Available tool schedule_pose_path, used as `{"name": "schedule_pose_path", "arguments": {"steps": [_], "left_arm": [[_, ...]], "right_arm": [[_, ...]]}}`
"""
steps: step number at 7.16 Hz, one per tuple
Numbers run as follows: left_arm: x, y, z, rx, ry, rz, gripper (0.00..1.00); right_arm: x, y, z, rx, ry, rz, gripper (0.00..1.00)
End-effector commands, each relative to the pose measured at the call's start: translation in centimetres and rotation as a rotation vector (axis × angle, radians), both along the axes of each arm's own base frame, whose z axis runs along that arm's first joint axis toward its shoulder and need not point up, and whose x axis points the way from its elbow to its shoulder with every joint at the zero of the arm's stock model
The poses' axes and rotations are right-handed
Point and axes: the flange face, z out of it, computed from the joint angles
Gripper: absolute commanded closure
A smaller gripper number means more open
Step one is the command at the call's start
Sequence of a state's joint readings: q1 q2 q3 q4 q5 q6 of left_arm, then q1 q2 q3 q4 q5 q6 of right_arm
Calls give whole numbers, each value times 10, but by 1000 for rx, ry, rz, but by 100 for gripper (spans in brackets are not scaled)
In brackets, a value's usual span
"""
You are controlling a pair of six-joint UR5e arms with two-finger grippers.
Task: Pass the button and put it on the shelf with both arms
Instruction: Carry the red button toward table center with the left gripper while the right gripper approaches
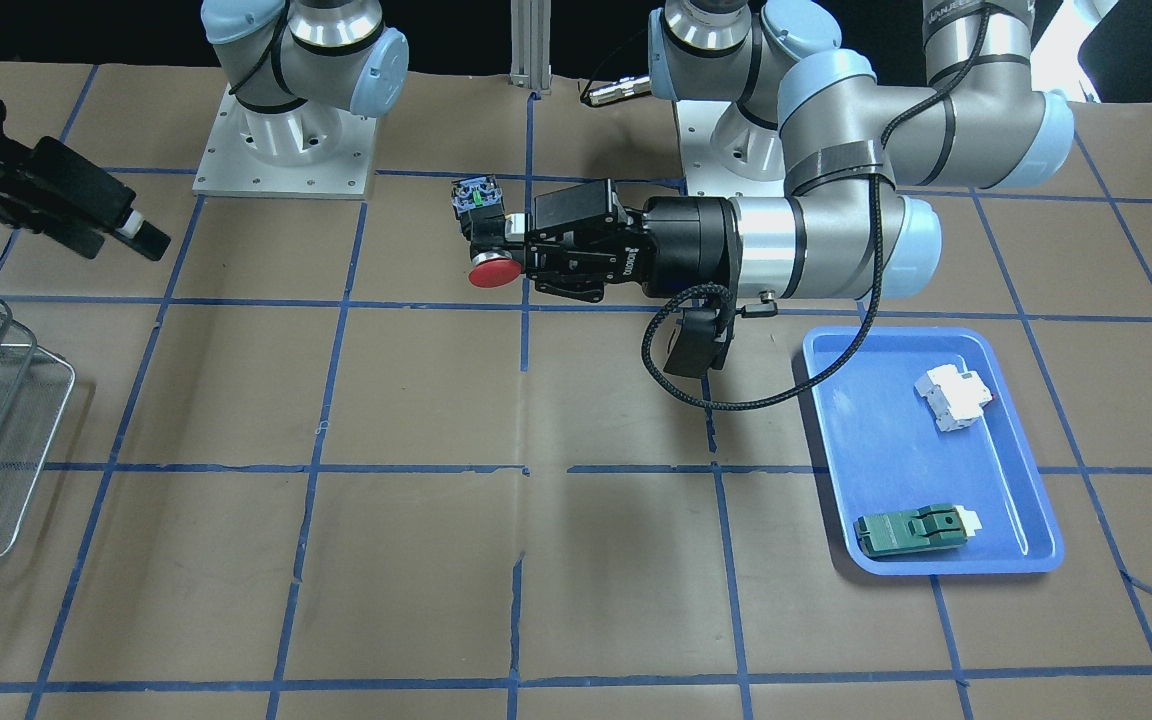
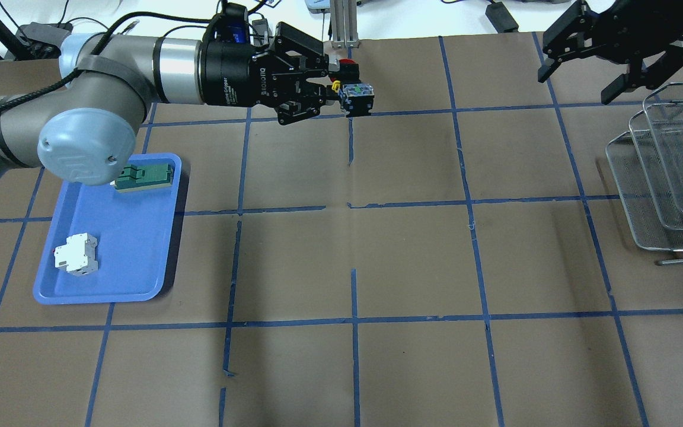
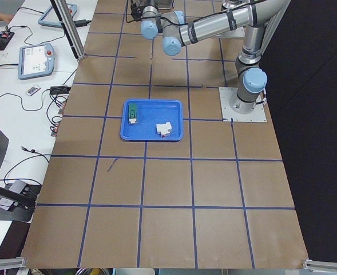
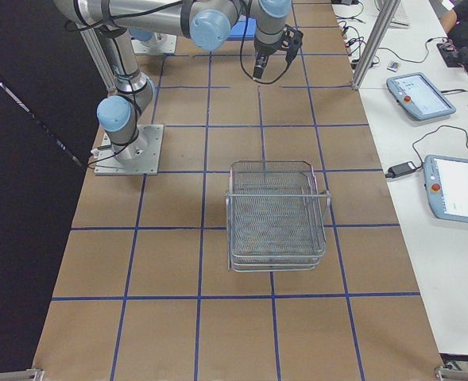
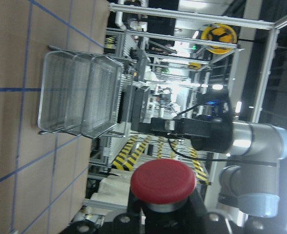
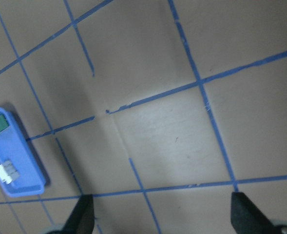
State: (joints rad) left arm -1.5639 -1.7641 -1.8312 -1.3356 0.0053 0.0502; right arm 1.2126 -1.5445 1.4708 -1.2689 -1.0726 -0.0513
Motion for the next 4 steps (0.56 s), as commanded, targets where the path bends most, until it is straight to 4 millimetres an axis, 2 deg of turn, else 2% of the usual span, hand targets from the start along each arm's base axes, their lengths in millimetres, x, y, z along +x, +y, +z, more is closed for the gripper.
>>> {"name": "schedule_pose_path", "arguments": {"steps": [1, 2, 4], "left_arm": [[0, -2, -13, 0, 16, 3, 100], [-1, -2, -14, -6, 16, 1, 100], [-4, -1, -13, -7, 16, -5, 100]], "right_arm": [[19, 21, 0, 139, -282, -78, 0], [34, 28, 5, 151, -380, -90, 0], [47, 35, -20, 218, -481, -95, 0]]}}
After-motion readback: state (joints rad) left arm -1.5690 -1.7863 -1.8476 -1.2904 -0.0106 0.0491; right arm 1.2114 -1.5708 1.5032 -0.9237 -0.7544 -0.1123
